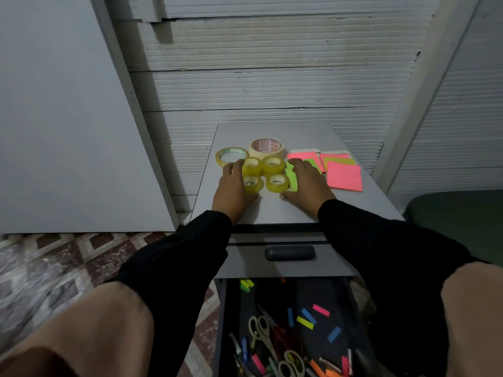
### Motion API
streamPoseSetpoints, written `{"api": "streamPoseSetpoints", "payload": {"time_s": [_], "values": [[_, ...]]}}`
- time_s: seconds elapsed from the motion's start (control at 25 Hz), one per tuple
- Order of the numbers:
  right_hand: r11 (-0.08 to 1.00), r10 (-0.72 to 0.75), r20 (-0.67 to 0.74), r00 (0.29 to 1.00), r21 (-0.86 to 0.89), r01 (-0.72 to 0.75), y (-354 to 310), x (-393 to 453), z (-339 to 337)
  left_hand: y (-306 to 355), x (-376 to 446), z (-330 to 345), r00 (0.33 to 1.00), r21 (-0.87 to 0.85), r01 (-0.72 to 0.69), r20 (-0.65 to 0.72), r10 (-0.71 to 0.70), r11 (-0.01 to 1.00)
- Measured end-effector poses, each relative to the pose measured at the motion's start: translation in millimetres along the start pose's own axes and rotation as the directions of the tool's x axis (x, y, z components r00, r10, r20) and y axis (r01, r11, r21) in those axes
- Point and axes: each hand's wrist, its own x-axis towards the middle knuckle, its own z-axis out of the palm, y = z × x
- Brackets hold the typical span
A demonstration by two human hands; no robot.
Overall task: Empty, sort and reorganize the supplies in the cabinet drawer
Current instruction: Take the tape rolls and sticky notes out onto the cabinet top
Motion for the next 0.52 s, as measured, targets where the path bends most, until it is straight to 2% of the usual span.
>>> {"api": "streamPoseSetpoints", "payload": {"time_s": [0.28, 0.4, 0.52], "values": [[0.998, -0.052, 0.05, 0.997, 0.026, 0.051, -3, -54, -25, -1, -59, -23, 0.994, 0.104, -0.107, 0.0, 0.108, 0.989], [0.996, -0.076, 0.075, 0.994, 0.046, 0.073, -6, -85, -35, -1, -90, -31, 0.98, 0.231, -0.191, 0.104, 0.171, 0.954], [0.995, -0.085, 0.112, 0.99, 0.064, 0.078, -8, -115, -41, 0, -116, -34, 0.964, 0.279, -0.24, 0.179, 0.195, 0.93]]}}
